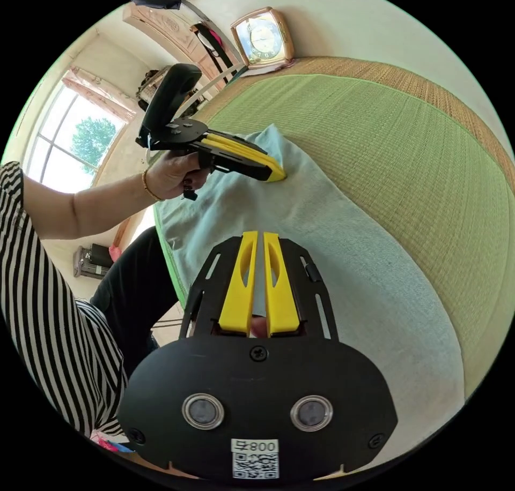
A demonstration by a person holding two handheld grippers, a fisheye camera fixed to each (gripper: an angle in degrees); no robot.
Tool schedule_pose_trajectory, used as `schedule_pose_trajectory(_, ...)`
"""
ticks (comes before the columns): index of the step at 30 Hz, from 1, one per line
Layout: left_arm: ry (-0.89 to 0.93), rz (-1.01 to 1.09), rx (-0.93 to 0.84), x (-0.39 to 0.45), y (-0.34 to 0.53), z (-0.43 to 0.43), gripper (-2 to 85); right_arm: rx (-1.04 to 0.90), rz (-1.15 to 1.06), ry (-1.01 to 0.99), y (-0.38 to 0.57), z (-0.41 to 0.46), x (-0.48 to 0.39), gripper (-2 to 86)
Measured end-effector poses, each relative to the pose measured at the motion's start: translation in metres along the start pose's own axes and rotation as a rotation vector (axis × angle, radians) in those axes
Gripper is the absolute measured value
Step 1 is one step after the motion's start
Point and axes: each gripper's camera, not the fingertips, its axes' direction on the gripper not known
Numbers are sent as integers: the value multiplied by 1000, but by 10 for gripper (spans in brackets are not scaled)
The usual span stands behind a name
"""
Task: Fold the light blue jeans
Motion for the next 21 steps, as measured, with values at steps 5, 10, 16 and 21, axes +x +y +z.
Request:
schedule_pose_trajectory(5,184,75,-9,26,49,-28,48,-155,-203,-13,38,22,-68,79)
schedule_pose_trajectory(10,157,71,-172,51,105,-31,65,-241,-316,154,60,51,-100,76)
schedule_pose_trajectory(16,82,72,-297,62,118,-6,23,-248,-275,153,58,52,-99,26)
schedule_pose_trajectory(21,129,68,-256,73,121,-21,7,-171,-269,127,63,27,-103,11)
